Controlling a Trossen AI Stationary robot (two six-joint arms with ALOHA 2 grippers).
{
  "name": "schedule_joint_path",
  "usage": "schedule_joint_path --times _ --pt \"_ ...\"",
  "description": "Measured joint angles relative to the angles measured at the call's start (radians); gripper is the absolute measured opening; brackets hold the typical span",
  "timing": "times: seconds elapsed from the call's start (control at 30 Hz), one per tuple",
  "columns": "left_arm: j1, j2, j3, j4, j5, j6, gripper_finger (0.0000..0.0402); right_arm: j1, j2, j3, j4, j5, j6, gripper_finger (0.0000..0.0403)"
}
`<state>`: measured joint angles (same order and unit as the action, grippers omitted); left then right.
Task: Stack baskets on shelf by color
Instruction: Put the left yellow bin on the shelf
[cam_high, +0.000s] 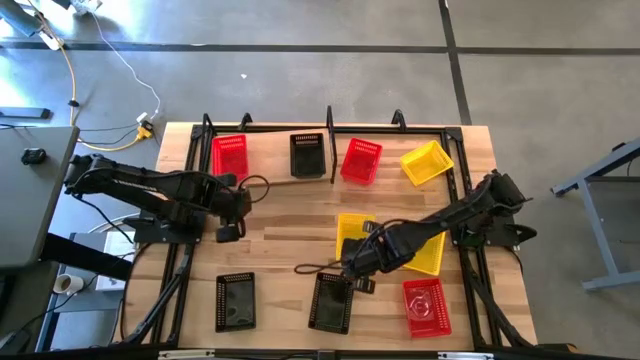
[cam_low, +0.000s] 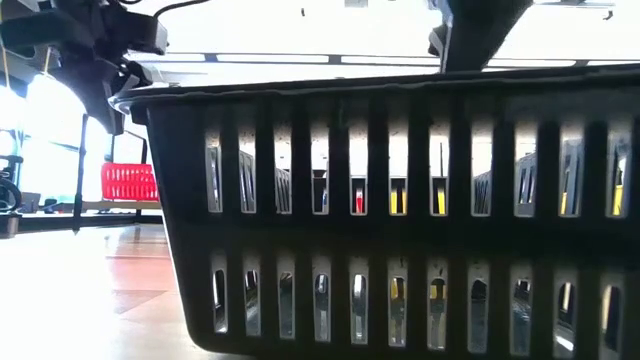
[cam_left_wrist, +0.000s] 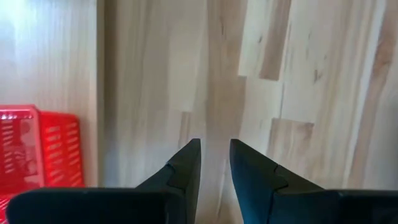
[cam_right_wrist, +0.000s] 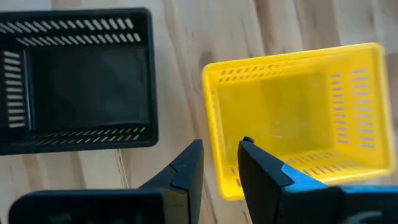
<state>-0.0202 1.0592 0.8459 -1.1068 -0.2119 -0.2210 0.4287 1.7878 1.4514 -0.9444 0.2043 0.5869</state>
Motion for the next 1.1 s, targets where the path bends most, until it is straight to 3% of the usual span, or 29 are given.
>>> schedule_joint_path --times 0.33,0.83,0.97,1.1 --pt "-0.057 0.000 0.000 0.011 0.001 -0.075 0.0076 0.021 0.000 -0.133 0.180 0.025 -0.026 0.0109" --pt "-0.060 0.000 0.000 0.009 0.001 -0.091 0.0076 0.010 0.000 -0.289 0.293 0.043 -0.011 0.0113" --pt "-0.060 0.001 0.000 0.009 0.000 -0.091 0.0076 -0.006 0.000 -0.322 0.338 0.040 -0.011 0.0099" --pt "-0.060 0.001 0.000 0.009 0.000 -0.091 0.0076 -0.018 0.000 -0.324 0.346 0.030 -0.011 0.0055"
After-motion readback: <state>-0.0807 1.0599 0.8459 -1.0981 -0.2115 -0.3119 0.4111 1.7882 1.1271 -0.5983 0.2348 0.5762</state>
